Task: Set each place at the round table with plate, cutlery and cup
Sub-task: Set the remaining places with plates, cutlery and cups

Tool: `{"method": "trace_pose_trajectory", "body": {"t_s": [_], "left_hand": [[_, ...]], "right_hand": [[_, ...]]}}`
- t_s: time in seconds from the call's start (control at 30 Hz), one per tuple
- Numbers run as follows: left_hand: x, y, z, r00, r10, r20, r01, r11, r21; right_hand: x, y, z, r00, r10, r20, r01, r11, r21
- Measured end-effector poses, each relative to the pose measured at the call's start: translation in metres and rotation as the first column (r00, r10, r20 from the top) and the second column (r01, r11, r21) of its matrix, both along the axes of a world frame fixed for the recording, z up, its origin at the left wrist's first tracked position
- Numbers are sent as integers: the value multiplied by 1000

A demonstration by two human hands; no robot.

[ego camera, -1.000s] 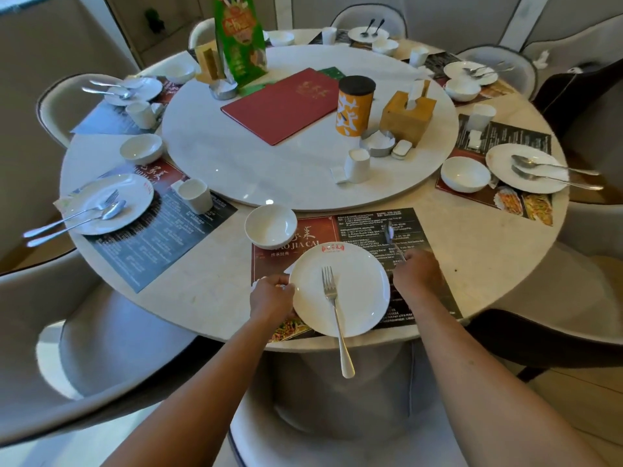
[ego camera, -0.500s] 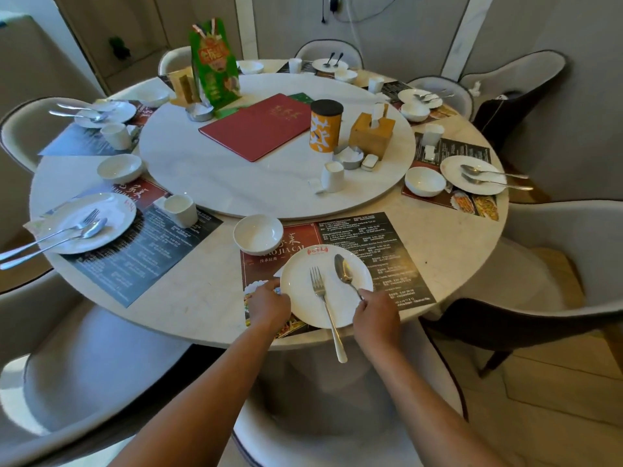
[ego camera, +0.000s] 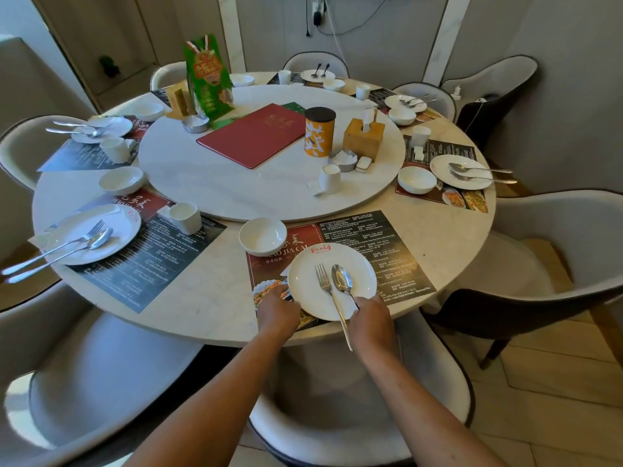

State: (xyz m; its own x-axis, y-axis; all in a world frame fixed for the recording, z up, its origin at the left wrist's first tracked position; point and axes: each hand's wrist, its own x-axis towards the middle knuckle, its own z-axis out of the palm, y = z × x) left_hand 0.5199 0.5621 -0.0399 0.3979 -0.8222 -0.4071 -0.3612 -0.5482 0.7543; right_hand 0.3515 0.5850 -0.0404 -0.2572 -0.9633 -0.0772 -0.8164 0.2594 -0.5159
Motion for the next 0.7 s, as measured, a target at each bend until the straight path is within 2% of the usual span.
{"method": "trace_pose_trajectory", "body": {"t_s": [0.23, 0.47, 0.57, 0.7], "left_hand": [[2, 7, 2, 998, -32, 60, 34, 999, -27], [-12, 18, 27, 944, -57, 326, 86, 994, -73], [-24, 11, 38, 898, -57, 436, 131, 981, -142], [-49, -8, 48, 814, -107, 571, 258, 947, -190]], "right_hand": [[3, 5, 6, 998, -5, -61, 8, 999, 40], [-8, -1, 18, 993, 72, -94, -66, 996, 67], [-17, -13, 30, 981, 122, -152, -112, 991, 71], [-38, -40, 50, 957, 227, -183, -231, 973, 0]]}}
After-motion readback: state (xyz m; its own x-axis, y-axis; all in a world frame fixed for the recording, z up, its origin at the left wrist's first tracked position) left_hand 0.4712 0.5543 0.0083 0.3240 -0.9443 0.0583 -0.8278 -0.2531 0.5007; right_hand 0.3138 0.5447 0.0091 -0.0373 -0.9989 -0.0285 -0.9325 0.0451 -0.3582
